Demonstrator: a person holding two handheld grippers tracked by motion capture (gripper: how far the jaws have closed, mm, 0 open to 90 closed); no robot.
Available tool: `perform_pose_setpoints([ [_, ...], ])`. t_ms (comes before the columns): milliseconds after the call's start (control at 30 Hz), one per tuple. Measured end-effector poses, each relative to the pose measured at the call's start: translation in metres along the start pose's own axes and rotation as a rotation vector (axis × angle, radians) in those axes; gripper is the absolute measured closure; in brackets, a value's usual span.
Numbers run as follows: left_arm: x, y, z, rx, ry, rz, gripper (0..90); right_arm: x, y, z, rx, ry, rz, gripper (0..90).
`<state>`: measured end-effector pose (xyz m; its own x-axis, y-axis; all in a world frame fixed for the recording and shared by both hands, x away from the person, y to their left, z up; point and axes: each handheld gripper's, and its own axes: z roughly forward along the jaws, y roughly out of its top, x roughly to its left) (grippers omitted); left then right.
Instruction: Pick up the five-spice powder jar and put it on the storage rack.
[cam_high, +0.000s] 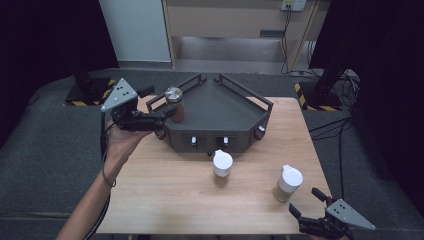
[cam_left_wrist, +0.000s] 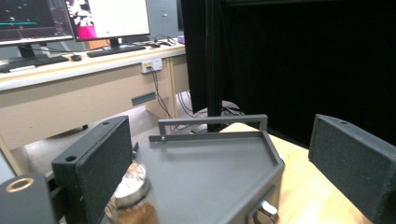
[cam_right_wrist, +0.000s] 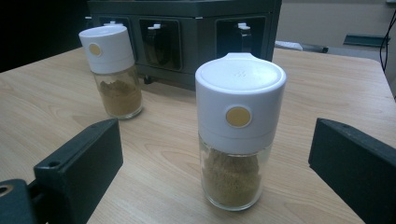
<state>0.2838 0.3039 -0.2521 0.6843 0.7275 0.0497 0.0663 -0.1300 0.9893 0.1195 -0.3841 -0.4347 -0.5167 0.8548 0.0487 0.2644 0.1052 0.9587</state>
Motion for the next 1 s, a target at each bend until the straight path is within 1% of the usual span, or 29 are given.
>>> perform_pose_setpoints([
  [100,-0.006,-0.006,-0.009,0.007,0.007,0.027,5.3,0.000,0.000,0.000,0.001,0.000,0.002,2.9],
  [167,-0.010,-0.013,-0.015,0.006,0.008,0.034,5.4,0.000,0.000,0.000,0.001,-0.001,0.002,2.9],
  [200,-0.011,-0.018,-0.018,0.003,0.001,0.029,5.5,0.000,0.000,0.000,0.001,-0.001,0.000,2.9],
  [233,-0.011,-0.018,-0.018,0.003,0.001,0.029,5.6,0.000,0.000,0.000,0.001,-0.001,0.000,2.9],
  [267,-0.012,-0.025,-0.023,-0.002,-0.008,0.013,5.5,0.000,0.000,0.000,0.003,-0.002,-0.001,2.9],
  [300,-0.012,-0.025,-0.023,-0.002,-0.008,0.013,5.6,0.000,0.000,0.000,0.003,-0.002,-0.001,2.9],
  [333,-0.013,-0.032,-0.027,-0.009,-0.012,0.007,5.5,0.001,0.000,0.000,0.003,-0.002,-0.002,2.9],
  [467,-0.014,-0.046,-0.036,-0.019,-0.016,-0.010,5.6,0.001,0.001,0.000,0.004,-0.003,-0.001,3.0],
  [533,-0.016,-0.053,-0.040,-0.015,-0.014,-0.016,5.6,0.001,0.001,0.000,0.004,-0.004,-0.002,2.9],
  [600,-0.017,-0.060,-0.044,-0.009,-0.010,-0.013,5.8,0.001,0.001,0.000,0.004,-0.004,-0.001,3.0],
  [667,-0.018,-0.069,-0.047,-0.008,-0.016,-0.022,6.2,0.001,0.001,0.000,0.005,-0.004,-0.002,3.0],
  [767,-0.021,-0.079,-0.050,0.008,-0.009,-0.018,6.3,0.001,0.001,0.000,0.005,-0.004,-0.003,2.9],
  [800,-0.021,-0.083,-0.052,0.008,-0.012,-0.021,6.3,0.001,0.001,0.000,0.006,-0.005,-0.003,3.0],
  [833,-0.021,-0.083,-0.052,0.008,-0.012,-0.021,6.3,0.001,0.001,0.000,0.006,-0.005,-0.004,3.0],
  [867,-0.021,-0.090,-0.055,0.006,-0.012,-0.031,6.4,0.001,0.001,0.000,0.006,-0.005,-0.004,3.0],
  [1000,-0.024,-0.106,-0.063,0.003,-0.012,-0.042,6.4,0.001,0.001,0.000,0.006,-0.005,-0.004,3.0],
])
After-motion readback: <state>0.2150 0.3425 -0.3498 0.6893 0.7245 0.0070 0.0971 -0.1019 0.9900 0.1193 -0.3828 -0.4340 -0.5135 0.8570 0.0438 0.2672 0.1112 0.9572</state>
